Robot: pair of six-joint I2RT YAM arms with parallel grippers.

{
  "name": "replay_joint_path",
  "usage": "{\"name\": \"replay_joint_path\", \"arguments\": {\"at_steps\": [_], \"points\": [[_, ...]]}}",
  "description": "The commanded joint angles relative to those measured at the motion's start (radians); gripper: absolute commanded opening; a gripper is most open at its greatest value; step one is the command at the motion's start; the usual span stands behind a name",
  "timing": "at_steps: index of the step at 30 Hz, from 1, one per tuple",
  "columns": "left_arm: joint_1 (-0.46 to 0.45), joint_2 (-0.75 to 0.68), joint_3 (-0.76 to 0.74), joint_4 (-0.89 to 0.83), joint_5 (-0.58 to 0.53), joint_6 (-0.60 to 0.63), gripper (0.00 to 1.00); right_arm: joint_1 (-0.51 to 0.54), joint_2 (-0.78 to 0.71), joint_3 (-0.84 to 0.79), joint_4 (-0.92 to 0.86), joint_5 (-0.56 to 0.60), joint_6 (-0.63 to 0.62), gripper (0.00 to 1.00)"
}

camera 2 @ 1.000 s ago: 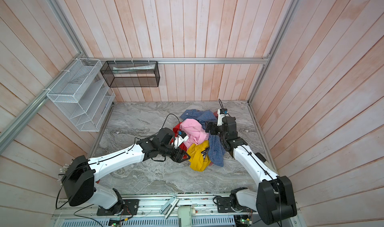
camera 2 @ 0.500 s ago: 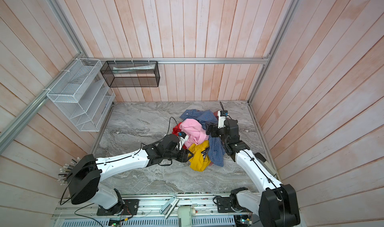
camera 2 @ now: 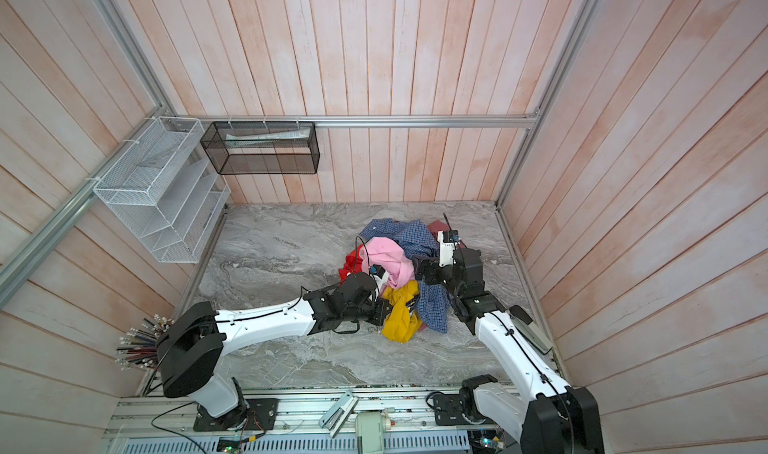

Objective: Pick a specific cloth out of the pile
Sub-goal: 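Close the left gripper on the yellow T-shirt while the right gripper presses the plaid shirt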

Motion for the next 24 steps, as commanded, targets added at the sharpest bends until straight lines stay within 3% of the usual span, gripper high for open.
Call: {"name": "replay_joint_path", "arguments": {"at_steps": [1,7,24], "points": [[-0.006,-0.037,0.008,-0.017,-0.052,0.008,0.00,0.005,-0.044,-0.009,-0.027,-0.125,-0.019,0.94],[-0.007,-0.126,0.013,-0.013,-0.110,0.010,0.00,0.005,-0.140,-0.146,0.018,-0.124,0.050,0.95],[-0.007,-0.144,0.282,-0.138,-0.093,0.077,0.00,0.005,-0.046,-0.230,0.148,-0.060,0.139,0.98]]}}
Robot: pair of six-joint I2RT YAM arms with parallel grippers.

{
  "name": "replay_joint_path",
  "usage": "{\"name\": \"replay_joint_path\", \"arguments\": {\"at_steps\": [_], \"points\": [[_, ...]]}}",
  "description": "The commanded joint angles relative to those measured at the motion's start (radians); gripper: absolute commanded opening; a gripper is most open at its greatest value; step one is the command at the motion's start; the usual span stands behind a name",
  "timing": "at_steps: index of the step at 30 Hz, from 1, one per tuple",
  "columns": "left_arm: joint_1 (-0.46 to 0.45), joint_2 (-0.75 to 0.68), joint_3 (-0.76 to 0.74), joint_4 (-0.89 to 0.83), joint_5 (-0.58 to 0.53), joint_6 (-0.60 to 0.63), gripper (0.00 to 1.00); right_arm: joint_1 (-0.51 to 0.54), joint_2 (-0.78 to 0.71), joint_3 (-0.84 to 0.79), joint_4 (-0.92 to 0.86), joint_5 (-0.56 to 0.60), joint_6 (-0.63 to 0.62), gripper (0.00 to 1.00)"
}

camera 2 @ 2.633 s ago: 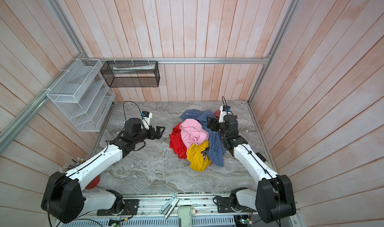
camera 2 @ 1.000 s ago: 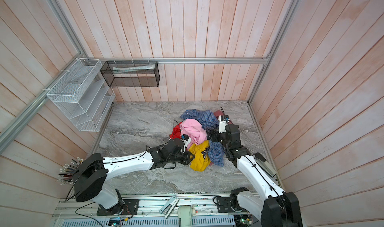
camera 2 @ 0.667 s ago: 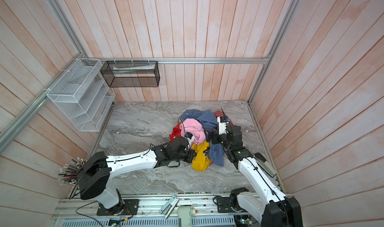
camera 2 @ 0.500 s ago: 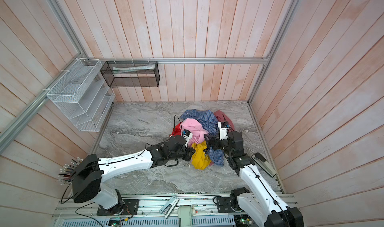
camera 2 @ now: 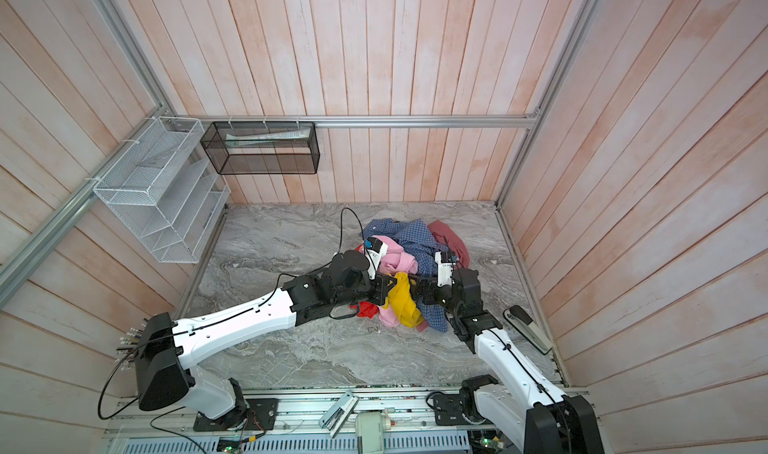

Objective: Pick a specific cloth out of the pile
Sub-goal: 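Close the left gripper on the yellow T-shirt while the right gripper presses the plaid shirt, then lift the yellow T-shirt high out of the pile with the left gripper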

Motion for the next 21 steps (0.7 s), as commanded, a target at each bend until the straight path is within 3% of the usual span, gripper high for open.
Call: {"name": "replay_joint_path", "arguments": {"at_steps": [1,21], "points": [[0.000,-0.016,0.078,0.010,0.004,0.046,0.00,0.003,0.020,-0.016,0.049,0.020,0.034,0.98],[-0.017,0.034,0.302,-0.024,-0.001,0.155,0.00,-0.042,-0.032,0.034,0.015,0.034,-0.060,0.98]]}}
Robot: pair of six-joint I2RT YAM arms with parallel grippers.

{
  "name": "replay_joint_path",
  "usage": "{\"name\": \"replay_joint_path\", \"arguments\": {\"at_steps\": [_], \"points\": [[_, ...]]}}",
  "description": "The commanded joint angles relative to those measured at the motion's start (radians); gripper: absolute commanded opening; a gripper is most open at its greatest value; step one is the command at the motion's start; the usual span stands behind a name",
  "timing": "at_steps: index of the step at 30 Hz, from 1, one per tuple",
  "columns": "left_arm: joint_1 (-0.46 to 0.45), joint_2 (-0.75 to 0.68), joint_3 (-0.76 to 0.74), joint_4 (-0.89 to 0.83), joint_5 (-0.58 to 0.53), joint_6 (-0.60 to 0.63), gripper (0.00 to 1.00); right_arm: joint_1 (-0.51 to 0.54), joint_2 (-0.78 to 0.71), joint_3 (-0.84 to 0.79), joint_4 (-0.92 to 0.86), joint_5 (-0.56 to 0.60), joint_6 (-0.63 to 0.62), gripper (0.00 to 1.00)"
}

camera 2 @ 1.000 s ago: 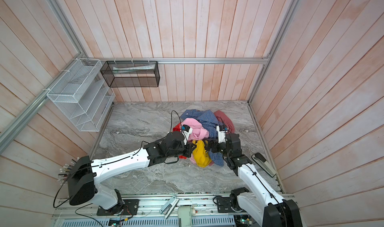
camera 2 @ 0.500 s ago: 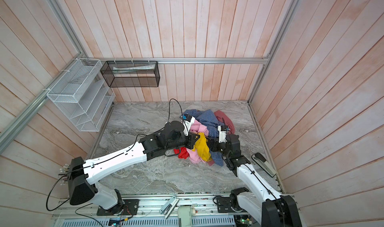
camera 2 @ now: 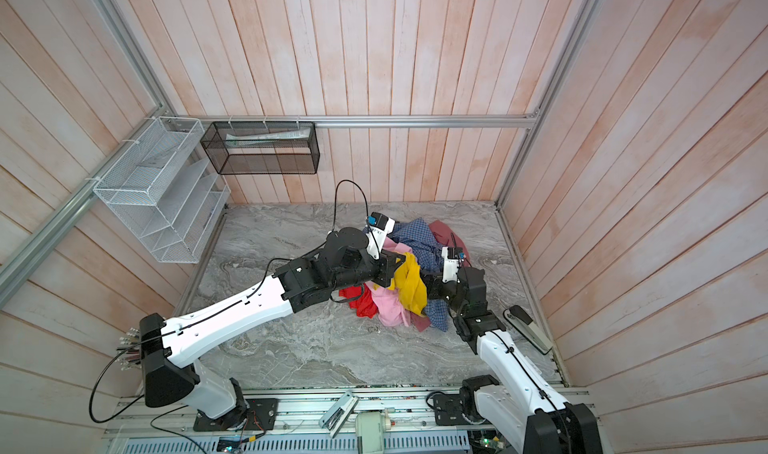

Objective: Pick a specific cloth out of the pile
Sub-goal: 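Lift the yellow T-shirt high out of the pile with the left gripper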

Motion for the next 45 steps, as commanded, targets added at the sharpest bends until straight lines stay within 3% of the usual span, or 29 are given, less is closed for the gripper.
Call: {"name": "replay_joint_path", "arguments": {"at_steps": [1,19,27,33,39,45], "points": [[-0.020,0.005,0.055,0.067,0.008,0.054,0.00,-0.006,0.009,0.018,-0.012,-0.024,-0.019,0.98],[-0.050,-0.013,0.190,0.094,-0.051,0.148,0.00,-0.005,0.172,-0.063,0.138,0.000,0.033,0.96],[-0.058,-0.030,0.170,0.121,-0.094,0.190,0.00,-0.006,0.237,-0.036,0.150,0.004,0.026,0.96],[-0.059,-0.029,0.177,0.165,-0.058,0.246,0.00,-0.007,0.287,-0.012,0.137,0.036,0.016,0.96],[-0.061,0.000,0.228,0.160,-0.027,0.291,0.00,-0.010,0.263,0.008,0.108,0.036,0.013,0.97],[-0.059,0.050,0.312,0.079,-0.121,0.343,0.00,-0.010,0.157,0.027,0.037,0.038,-0.014,0.98]]}}
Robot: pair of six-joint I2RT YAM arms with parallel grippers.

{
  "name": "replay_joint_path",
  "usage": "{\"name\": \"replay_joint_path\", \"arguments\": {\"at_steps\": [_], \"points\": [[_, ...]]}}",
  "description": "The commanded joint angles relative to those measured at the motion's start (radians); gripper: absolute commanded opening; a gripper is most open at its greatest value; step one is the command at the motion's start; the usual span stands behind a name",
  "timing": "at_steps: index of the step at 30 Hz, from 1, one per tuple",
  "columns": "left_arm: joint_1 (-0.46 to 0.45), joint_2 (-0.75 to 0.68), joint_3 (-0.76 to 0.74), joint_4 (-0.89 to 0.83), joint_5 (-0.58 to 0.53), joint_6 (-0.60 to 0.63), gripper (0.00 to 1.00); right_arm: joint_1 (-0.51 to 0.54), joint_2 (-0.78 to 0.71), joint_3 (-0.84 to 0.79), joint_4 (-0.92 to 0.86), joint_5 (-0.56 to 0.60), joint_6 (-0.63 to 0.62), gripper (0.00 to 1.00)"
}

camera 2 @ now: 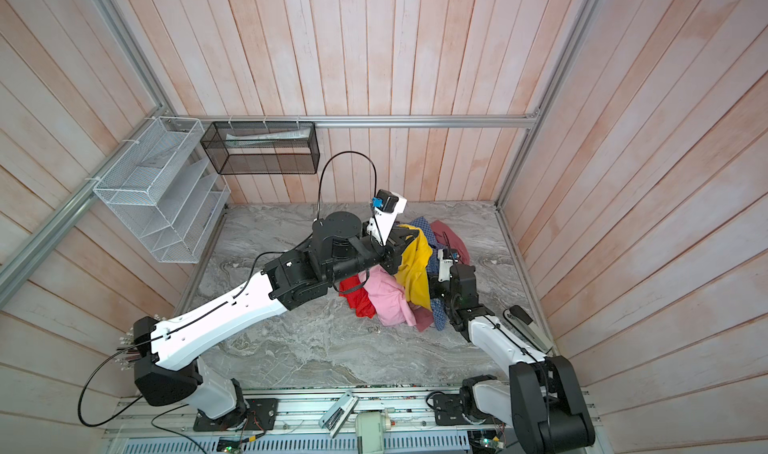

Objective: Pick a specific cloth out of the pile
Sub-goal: 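Lift the yellow T-shirt high out of the pile with the left gripper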

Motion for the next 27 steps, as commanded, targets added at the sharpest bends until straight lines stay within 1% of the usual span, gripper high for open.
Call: {"name": "replay_joint_path", "arguments": {"at_steps": [1,4,7,11,16,18,19,24,27], "points": [[-0.001,0.029,0.096,0.016,-0.044,0.052,0.00,-0.005,-0.078,0.028,-0.069,0.021,-0.028,0.98],[0.008,0.052,0.121,0.003,-0.027,0.059,0.00,-0.008,-0.144,0.032,-0.106,0.040,-0.042,0.98],[0.031,0.069,0.129,0.007,0.012,0.053,0.00,-0.009,-0.172,0.047,-0.155,0.043,-0.059,0.98],[0.037,0.087,0.159,0.012,0.029,0.075,0.00,-0.010,-0.150,0.060,-0.180,0.072,-0.074,0.98],[0.038,0.083,0.211,0.051,0.024,0.091,0.00,-0.011,-0.097,0.041,-0.107,0.061,-0.075,0.98],[0.037,0.106,0.277,0.037,0.024,0.091,0.00,-0.011,-0.071,0.022,-0.078,0.070,-0.069,0.98],[0.037,0.126,0.326,0.018,0.026,0.122,0.00,-0.011,-0.059,0.011,-0.058,0.073,-0.063,0.97],[0.038,0.245,0.567,-0.088,0.036,0.157,0.00,-0.011,-0.004,0.008,-0.027,0.086,-0.046,0.94],[0.039,0.294,0.665,-0.117,0.043,0.166,0.00,-0.012,0.023,0.013,-0.014,0.099,-0.039,0.94]]}}
